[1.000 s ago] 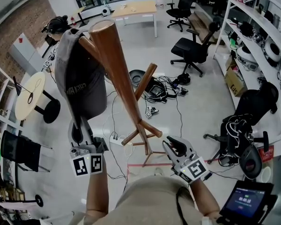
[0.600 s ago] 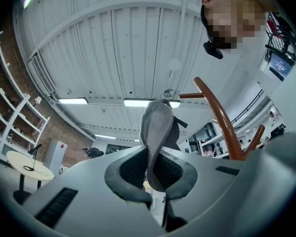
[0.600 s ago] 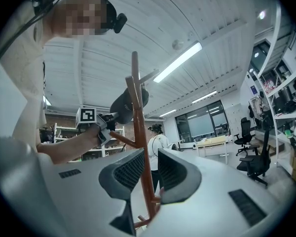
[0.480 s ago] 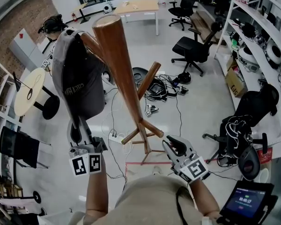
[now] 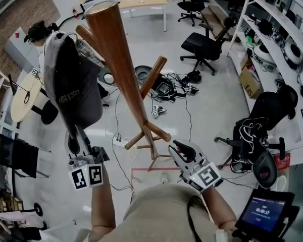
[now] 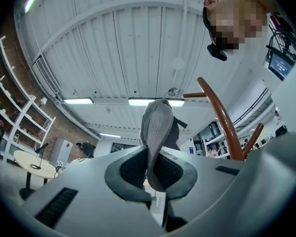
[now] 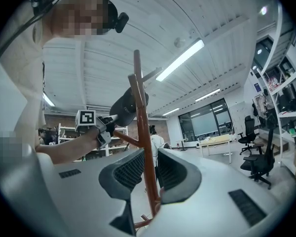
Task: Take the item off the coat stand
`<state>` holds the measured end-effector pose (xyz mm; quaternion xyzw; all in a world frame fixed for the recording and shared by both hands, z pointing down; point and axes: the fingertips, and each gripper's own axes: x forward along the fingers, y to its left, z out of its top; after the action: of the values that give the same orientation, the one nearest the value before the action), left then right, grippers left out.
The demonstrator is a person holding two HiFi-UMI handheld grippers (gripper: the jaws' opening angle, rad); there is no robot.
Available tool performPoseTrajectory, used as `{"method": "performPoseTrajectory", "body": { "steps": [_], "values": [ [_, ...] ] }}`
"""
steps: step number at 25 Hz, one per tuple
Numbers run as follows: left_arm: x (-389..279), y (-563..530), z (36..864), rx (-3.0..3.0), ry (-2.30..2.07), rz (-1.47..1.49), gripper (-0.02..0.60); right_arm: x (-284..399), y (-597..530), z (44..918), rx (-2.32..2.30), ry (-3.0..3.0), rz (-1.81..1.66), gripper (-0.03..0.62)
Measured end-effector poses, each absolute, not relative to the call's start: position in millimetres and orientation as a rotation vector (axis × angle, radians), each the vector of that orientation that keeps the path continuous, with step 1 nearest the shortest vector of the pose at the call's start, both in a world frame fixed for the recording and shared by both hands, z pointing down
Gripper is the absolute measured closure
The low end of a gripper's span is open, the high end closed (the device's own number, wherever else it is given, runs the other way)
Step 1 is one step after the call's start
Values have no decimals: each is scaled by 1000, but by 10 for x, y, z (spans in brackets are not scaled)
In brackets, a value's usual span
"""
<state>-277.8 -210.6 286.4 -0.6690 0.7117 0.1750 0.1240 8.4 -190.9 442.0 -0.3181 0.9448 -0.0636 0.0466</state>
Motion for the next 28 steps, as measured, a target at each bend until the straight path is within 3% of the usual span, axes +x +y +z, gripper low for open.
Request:
{"method": "performPoseTrajectory", "body": {
  "steps": [28],
  "values": [
    [-2806,-1804,3207,-1964,2158,486,549,6,-1794,4445,-911,2929,-251,523]
  ]
}}
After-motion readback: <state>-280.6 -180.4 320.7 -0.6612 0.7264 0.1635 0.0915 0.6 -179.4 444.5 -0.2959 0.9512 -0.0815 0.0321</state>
